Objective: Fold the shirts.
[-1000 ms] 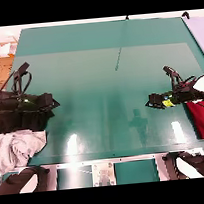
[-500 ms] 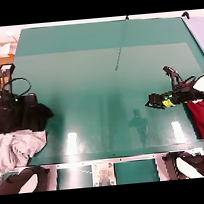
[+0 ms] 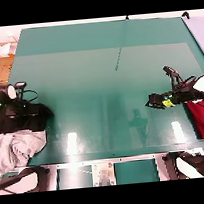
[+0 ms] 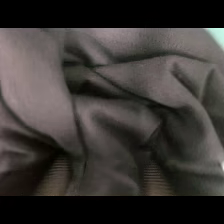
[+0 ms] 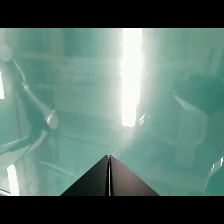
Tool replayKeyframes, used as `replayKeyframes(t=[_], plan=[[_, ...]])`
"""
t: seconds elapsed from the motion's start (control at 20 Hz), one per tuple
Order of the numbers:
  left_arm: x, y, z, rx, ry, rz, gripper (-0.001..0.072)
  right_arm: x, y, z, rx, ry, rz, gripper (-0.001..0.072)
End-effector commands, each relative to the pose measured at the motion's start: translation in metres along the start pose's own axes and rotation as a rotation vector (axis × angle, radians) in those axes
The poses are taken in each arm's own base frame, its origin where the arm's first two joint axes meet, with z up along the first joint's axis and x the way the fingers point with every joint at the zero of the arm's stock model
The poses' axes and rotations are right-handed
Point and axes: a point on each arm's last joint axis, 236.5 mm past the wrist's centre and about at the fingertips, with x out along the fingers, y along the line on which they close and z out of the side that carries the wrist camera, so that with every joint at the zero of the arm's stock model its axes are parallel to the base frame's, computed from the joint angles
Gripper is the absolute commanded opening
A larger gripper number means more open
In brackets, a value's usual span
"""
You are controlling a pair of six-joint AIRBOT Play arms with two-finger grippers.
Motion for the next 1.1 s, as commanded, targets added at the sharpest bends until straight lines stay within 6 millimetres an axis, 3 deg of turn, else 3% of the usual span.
replayKeyframes(t=[0.0, 0.1, 0.2, 0.3, 0.35, 0.45, 0.5, 0.6, 0.65, 0.75, 0.9, 0.95, 1.05], plan=[[0.019, 0.001, -0.012, 0.026, 0.087, 0.009, 0.0022, 0.0, 0.0, 0.0, -0.001, 0.001, 0.0, 0.002], [0.016, 0.002, -0.008, 0.025, 0.081, 0.009, 0.0021, 0.0, 0.0, 0.0, 0.0, 0.001, 0.0, 0.0019], [-0.007, 0.001, 0.009, 0.031, 0.045, 0.003, 0.002, 0.0, 0.0, 0.0, -0.001, 0.001, 0.0, 0.0019], [-0.058, -0.008, 0.041, 0.045, -0.056, -0.004, 0.002, 0.0, 0.0, 0.0, -0.001, 0.001, 0.0, 0.0019], [-0.095, -0.021, 0.06, 0.06, -0.136, -0.026, 0.002, 0.0, 0.0, 0.0, -0.001, 0.001, 0.0, 0.002], [-0.17, -0.071, 0.085, 0.129, -0.278, -0.149, 0.002, 0.0, 0.0, 0.0, -0.001, 0.0, 0.0, 0.0019], [-0.205, -0.107, 0.087, 0.185, -0.338, -0.235, 0.002, 0.0, 0.0, 0.0, -0.001, 0.0, 0.0, 0.0019], [-0.26, -0.178, 0.078, 0.301, -0.429, -0.392, 0.002, 0.0, 0.0, 0.0, 0.0, 0.0, 0.0, 0.0019], [-0.276, -0.21, 0.069, 0.349, -0.456, -0.448, 0.002, 0.0, 0.0, 0.0, -0.001, 0.0, 0.0, 0.0019], [-0.294, -0.273, 0.043, 0.48, -0.495, -0.536, 0.002, 0.0, 0.0, 0.0, -0.001, 0.0, 0.0, 0.0019], [-0.299, -0.352, 0.005, 0.608, -0.491, -0.656, 0.002, 0.0, 0.0, 0.0, -0.001, 0.0, 0.0, 0.0019], [-0.293, -0.373, -0.003, 0.631, -0.473, -0.683, 0.002, 0.0, 0.0, 0.0, -0.001, 0.0, -0.001, 0.0019], [-0.265, -0.394, -0.006, 0.651, -0.407, -0.675, 0.0021, 0.0, 0.0, 0.0, -0.001, 0.0, -0.001, 0.0021]])
